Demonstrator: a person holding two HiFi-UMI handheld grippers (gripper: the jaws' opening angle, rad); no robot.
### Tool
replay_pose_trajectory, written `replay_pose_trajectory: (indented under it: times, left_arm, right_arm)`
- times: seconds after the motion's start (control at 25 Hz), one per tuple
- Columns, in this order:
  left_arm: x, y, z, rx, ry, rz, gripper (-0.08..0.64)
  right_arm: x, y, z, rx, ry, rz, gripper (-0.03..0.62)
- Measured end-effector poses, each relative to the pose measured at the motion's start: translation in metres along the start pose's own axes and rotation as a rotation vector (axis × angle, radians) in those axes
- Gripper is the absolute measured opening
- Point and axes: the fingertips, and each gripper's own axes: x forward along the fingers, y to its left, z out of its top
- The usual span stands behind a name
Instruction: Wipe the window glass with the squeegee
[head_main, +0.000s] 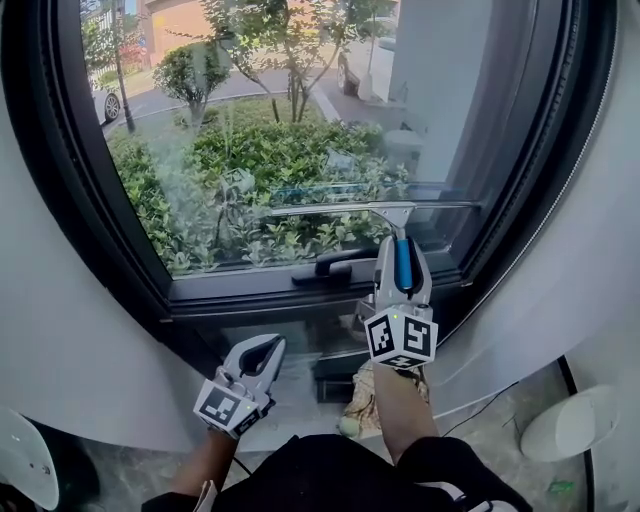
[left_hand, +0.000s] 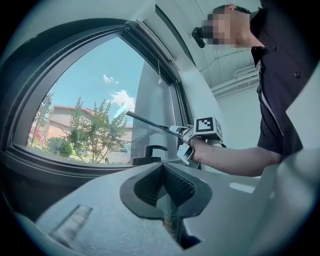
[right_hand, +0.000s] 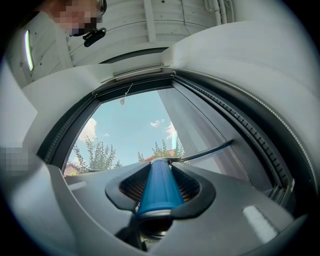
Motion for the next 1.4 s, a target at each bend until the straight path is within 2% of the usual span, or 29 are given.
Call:
replay_pose_trajectory:
  times: [0.44, 1.4]
  left_arm:
    - [-0.004, -0.004, -0.018, -0.008, 0.02, 0.013, 0.002]
    - [-0.002, -0.007, -0.026, -0.038, 0.049, 0.015, 0.002]
  right_arm:
    - [-0.011, -0.005, -0.02, -0.007, 0.038, -0.002, 0.133]
    - [-0.023, -0.01, -0.039, -0.025, 0.083, -0.005, 0.133]
